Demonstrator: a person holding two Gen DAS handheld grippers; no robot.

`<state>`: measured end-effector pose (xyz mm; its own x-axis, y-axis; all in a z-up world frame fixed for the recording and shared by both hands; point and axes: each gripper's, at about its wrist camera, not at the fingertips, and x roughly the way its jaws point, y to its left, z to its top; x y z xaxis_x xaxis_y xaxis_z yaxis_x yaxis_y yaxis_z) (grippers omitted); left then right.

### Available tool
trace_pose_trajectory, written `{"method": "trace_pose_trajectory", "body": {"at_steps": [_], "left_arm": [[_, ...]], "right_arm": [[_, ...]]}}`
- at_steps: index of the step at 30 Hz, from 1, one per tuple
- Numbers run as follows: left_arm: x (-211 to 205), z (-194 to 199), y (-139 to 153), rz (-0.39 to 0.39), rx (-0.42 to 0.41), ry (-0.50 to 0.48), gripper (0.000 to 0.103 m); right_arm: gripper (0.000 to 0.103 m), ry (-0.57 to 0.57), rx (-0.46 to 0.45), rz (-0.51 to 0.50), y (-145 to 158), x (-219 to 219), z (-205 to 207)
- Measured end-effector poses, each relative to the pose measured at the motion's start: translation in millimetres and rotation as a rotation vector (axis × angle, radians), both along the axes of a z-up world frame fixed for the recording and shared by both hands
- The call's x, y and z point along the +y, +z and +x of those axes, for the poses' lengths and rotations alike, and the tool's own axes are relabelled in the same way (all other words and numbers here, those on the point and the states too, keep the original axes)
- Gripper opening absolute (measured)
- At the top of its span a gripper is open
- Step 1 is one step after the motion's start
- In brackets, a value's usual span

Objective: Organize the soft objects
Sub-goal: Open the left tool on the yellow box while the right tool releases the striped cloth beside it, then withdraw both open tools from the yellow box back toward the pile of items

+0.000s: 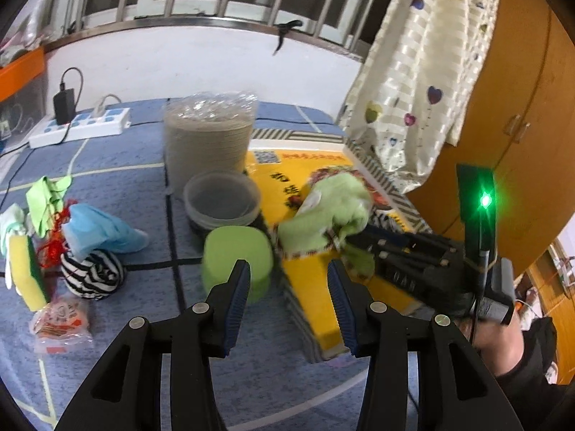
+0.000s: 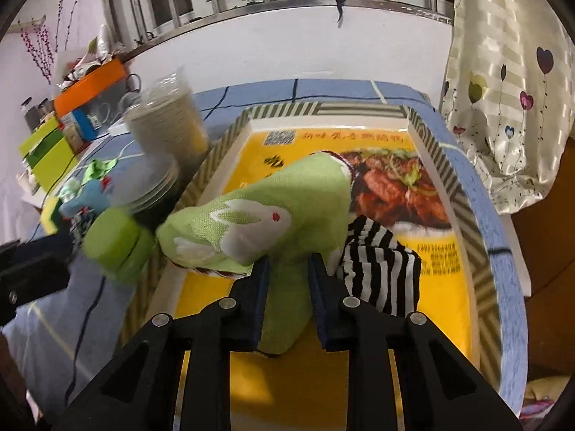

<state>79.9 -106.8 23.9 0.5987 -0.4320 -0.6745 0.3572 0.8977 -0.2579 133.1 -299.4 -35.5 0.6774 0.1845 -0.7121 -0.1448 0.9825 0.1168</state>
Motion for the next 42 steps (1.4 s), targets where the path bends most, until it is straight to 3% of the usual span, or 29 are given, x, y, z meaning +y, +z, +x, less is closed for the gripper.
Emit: {"method": "trace_pose_trajectory", "body": {"at_steps": [8, 12, 19, 21, 42], "left_arm": [[8, 5, -8, 0.089, 0.014, 0.103, 0.044], [11, -1, -6, 0.120, -0.003, 0.134, 0.044], [23, -11, -3, 0.165, -0.024, 0.182, 0.044], [28, -15, -2, 0.173, -0.033, 0.192, 0.044], [93, -25, 42, 0.197, -0.118, 0.339, 0.044]], "right_arm": [[0.024, 0.026, -0.078, 0.024, 26, 5, -18], [0.038, 0.029, -0.118, 0.038, 39, 6, -38], [0.042, 0.060, -0.160, 0.072, 52, 17, -58], [0.048, 0.087, -0.177, 0.082, 57, 26, -63], [0.050, 0.238, -0.188, 0.061, 86, 111, -71]]}}
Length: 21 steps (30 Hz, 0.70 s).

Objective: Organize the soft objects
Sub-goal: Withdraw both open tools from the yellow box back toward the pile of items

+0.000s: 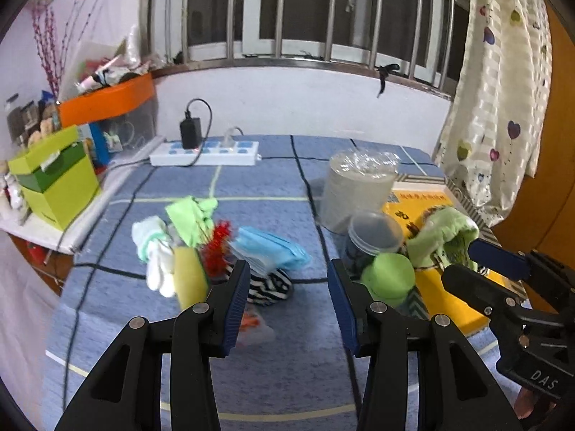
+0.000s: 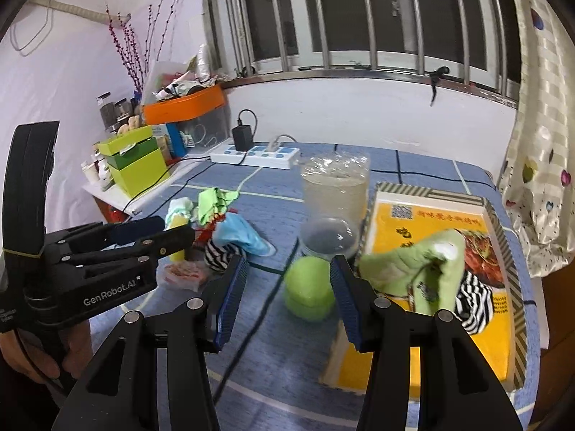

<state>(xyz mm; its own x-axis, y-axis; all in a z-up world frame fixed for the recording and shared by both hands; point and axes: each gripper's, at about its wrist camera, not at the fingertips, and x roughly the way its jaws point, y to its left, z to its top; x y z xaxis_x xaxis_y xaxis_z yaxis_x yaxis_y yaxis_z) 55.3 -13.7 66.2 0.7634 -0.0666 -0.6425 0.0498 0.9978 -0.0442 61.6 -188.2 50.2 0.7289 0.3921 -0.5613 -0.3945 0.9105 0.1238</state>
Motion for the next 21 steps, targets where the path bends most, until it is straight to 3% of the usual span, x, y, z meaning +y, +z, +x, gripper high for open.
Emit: {"method": "trace_pose_trajectory", "body": {"at_steps": [6, 21], "left_arm": [[8, -2, 5, 0.015, -0.005, 0.019, 0.044], [21, -17, -16, -0.009, 0.010, 0.083, 0.044]], "right_arm": [[0.050, 0.023, 0.007, 0.002, 0, 15, 0], [0.050, 0.080, 0.045, -0.020, -13, 33, 1]]}}
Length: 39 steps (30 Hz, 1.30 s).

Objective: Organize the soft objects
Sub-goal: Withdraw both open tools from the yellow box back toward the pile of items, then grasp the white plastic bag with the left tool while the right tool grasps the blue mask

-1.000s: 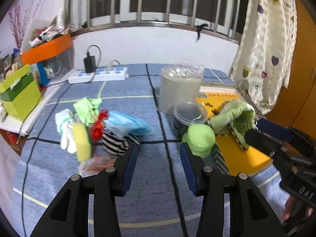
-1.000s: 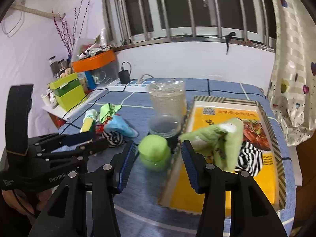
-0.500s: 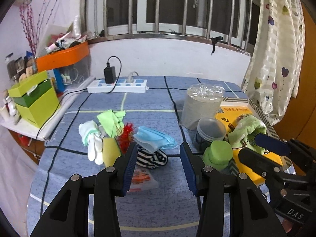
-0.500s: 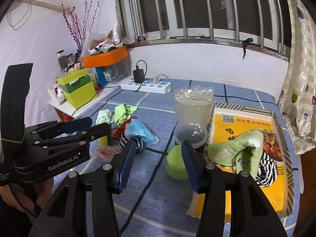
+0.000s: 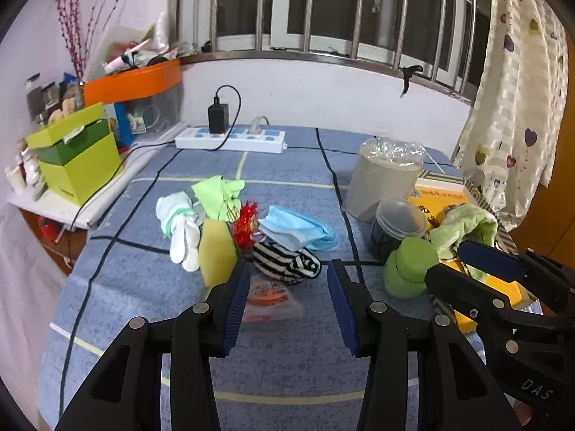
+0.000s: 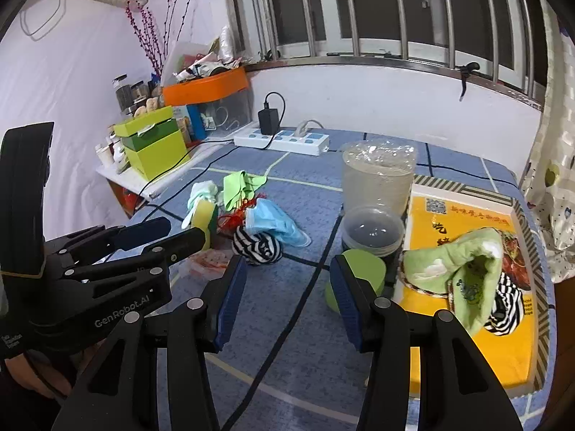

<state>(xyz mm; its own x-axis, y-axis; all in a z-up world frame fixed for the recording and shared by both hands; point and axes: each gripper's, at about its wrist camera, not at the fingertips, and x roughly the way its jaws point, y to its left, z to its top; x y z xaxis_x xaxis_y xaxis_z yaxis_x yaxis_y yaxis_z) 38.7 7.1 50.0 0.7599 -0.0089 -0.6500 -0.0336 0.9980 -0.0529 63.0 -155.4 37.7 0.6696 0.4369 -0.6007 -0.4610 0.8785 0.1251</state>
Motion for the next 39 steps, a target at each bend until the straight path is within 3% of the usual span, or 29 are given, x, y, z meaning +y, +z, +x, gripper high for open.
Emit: {"method": "trace_pose_trajectory", "body": {"at_steps": [22, 39], "left_arm": [[9, 12, -30, 0.022, 0.086, 0.030, 0.044], [47, 19, -45, -0.088, 0.120, 0.023, 0.045]], "right_arm": [[0.050, 0.066, 0.056, -0.002, -18, 15, 16], [0.050, 0.103, 0.063, -0.022, -23, 36, 28]]}}
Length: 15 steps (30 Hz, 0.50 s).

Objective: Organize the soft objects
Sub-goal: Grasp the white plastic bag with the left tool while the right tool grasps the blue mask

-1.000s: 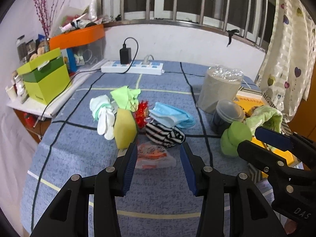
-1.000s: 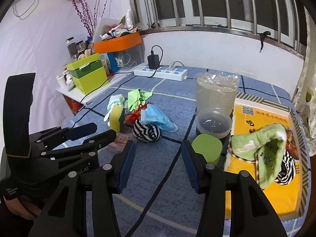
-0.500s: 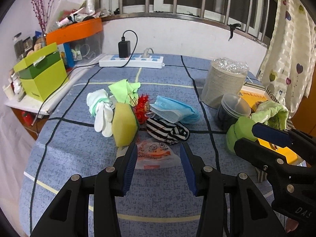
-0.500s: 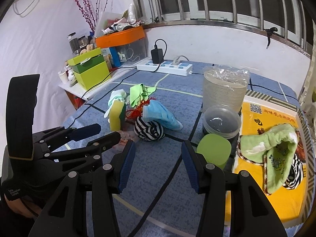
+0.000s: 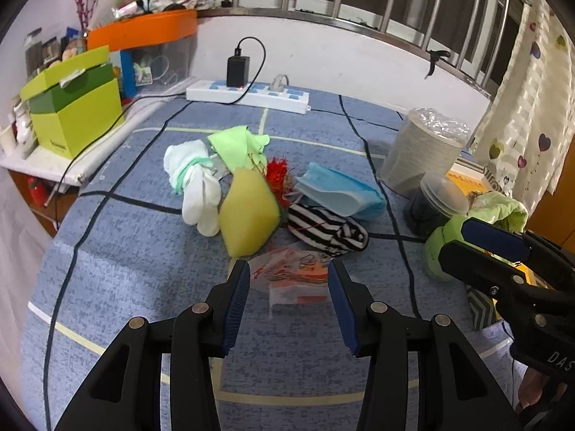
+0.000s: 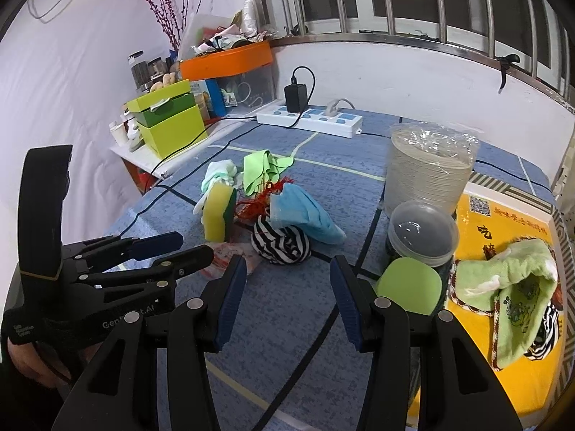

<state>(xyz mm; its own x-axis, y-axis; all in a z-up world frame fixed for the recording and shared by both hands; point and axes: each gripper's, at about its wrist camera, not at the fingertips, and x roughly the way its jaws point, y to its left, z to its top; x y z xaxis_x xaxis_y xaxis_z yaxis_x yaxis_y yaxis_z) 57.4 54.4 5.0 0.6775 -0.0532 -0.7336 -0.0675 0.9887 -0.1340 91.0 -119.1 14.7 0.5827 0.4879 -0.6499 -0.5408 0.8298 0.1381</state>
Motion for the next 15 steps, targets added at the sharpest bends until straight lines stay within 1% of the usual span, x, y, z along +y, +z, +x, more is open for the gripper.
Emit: {"method": "trace_pose_trajectory", "body": {"at_steps": [4, 7, 15], "left_arm": [[4, 4, -10, -0.022, 0.024, -0.005, 0.047], [3, 7, -17, -0.043, 0.041, -0.022, 0.052], [2, 16, -38, -0.078, 0.093, -0.037, 0.052]], "right_arm": [[0.050, 0.008, 0.002, -0.005, -2, 5, 1], [0.050, 0.008, 0.002, -0.011, -2, 7, 4], [0.050, 0.009, 0.006, -0.029, -6, 15, 13]]}}
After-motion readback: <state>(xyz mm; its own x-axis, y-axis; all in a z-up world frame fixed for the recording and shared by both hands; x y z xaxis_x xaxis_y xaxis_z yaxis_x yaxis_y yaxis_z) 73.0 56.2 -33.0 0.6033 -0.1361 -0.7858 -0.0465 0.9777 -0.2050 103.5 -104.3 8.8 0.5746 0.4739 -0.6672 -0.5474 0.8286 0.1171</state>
